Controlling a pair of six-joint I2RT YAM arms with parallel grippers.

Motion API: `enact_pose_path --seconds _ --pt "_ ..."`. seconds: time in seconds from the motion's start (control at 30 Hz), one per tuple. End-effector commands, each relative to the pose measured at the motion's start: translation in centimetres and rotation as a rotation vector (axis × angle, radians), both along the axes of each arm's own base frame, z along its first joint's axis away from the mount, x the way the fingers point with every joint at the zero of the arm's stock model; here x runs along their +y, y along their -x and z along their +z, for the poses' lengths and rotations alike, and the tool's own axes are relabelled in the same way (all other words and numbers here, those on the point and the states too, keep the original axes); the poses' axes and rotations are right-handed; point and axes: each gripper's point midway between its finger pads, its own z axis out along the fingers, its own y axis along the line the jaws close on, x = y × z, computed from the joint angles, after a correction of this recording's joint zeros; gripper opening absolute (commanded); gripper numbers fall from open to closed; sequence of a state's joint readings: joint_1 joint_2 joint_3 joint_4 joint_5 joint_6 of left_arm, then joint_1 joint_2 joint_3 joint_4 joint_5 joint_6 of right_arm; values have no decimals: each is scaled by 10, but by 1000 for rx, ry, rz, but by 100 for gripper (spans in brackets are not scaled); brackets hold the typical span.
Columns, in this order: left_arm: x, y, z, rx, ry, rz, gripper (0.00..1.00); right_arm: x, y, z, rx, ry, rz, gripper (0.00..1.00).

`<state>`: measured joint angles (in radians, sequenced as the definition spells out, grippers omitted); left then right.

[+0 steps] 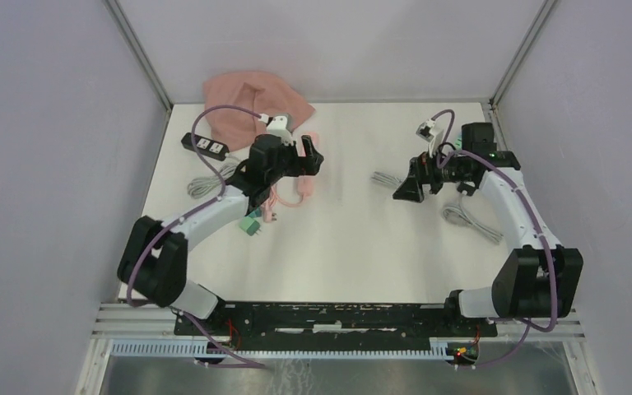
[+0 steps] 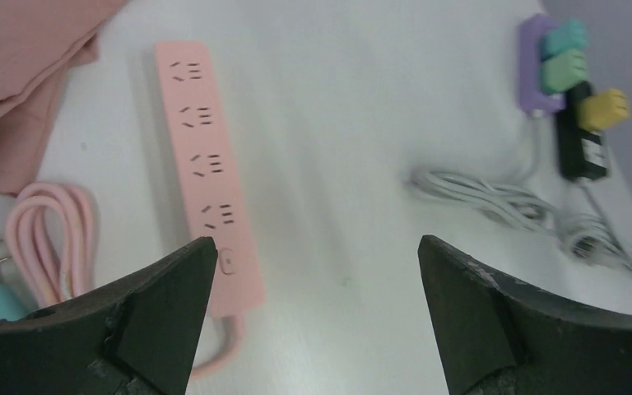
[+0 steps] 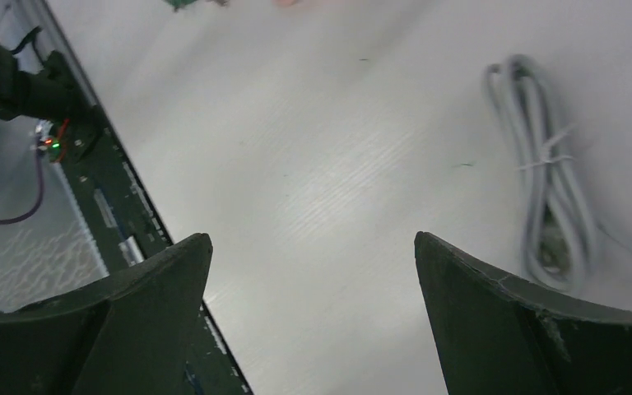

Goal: Pull the plug off the socket
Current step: Move the socket to the center of the board.

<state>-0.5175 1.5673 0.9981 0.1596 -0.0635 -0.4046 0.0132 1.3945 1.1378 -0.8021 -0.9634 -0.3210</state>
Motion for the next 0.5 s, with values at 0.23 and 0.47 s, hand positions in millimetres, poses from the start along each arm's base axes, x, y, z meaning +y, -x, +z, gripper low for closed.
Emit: enact_pose_path --seconds 0.23,0.47 --pt "-5 111 131 -242 149 -377 99 -75 -82 52 -327 254 -379 99" --pt "10 142 118 -321 -51 -524 99 -41 -74 10 -214 152 -90 91"
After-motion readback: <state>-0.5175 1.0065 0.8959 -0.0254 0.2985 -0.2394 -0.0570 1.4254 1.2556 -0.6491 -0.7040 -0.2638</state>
